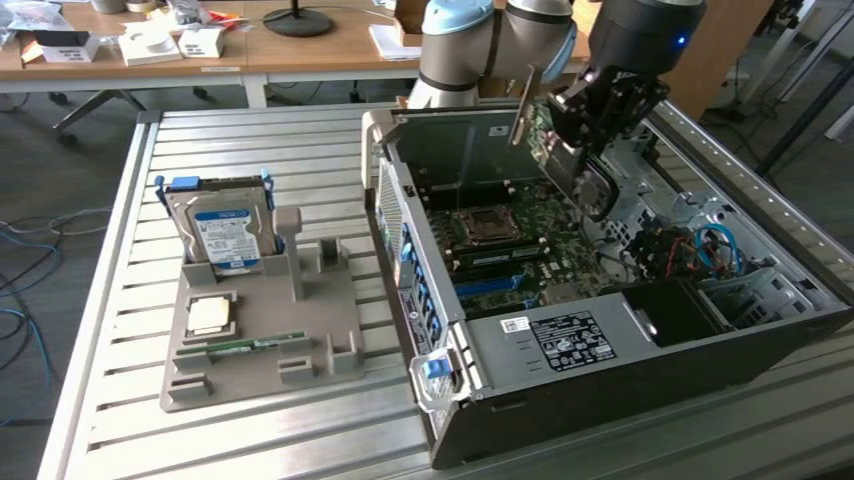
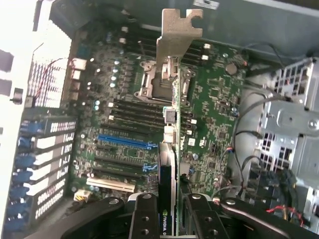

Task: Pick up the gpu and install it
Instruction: 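Insert the gpu into the slot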

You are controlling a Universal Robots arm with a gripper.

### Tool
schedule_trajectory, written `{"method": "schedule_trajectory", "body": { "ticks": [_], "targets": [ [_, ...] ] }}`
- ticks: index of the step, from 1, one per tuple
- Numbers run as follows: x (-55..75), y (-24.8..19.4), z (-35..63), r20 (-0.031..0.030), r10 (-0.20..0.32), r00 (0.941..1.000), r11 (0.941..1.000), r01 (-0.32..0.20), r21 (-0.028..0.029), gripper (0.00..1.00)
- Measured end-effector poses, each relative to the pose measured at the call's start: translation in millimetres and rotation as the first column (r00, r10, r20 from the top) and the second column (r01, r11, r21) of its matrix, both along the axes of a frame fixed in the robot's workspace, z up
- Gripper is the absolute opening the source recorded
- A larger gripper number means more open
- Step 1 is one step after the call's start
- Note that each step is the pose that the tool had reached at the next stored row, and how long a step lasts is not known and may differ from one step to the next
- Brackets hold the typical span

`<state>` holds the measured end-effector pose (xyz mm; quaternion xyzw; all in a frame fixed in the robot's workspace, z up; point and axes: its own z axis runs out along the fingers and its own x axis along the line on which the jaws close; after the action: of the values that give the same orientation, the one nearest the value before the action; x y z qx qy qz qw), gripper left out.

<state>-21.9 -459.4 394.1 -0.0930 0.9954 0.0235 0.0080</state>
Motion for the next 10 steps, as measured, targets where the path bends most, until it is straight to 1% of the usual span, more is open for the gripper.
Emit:
{"method": "schedule_trajectory", "body": {
  "ticks": [2,5,8,10],
  "targets": [
    [0.0,0.0,-0.1,0.0000,0.035,0.9994,0.9994,-0.035,-0.0003,0.26],
    [0.0,0.0,-0.3,0.0000,0.088,0.9961,0.9961,-0.088,-0.0008,0.26],
    [0.0,0.0,-0.5,-0.0001,0.142,0.9898,0.9898,-0.142,-0.0015,0.26],
    [0.0,0.0,-0.7,-0.0002,0.178,0.9841,0.9841,-0.178,-0.0019,0.26]
  ]
}}
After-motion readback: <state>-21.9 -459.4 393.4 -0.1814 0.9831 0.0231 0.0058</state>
